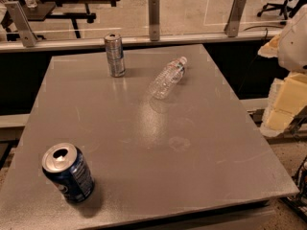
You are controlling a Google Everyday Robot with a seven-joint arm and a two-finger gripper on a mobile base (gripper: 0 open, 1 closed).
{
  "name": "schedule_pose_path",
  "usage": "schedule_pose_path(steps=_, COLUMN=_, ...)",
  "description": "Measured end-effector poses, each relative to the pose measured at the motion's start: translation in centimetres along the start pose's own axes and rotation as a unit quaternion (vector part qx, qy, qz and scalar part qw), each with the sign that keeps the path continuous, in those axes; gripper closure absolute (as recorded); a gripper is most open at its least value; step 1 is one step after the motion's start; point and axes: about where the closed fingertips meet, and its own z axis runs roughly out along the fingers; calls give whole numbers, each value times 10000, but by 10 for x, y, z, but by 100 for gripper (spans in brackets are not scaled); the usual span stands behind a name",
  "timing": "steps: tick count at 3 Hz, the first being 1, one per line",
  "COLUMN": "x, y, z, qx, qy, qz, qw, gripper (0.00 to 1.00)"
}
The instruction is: Move redbull can near water bottle
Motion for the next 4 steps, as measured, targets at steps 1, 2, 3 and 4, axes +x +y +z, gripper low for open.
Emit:
schedule_pose_path(steps=1, x=0, y=0, z=0, qx=1, qy=0, qz=0, qw=10000, gripper=0)
schedule_pose_path(steps=2, x=-16, y=-16, z=5, qx=0, qy=-194, qz=-84, qw=9998, gripper=0)
schedule_pose_path(steps=3, x=-65, y=-65, z=25, qx=95, qy=-619, qz=-190, qw=9979, gripper=0)
schedule_pose_path(steps=4, x=-101, y=-100, z=36, qx=183, qy=-936, qz=-226, qw=9952, gripper=0)
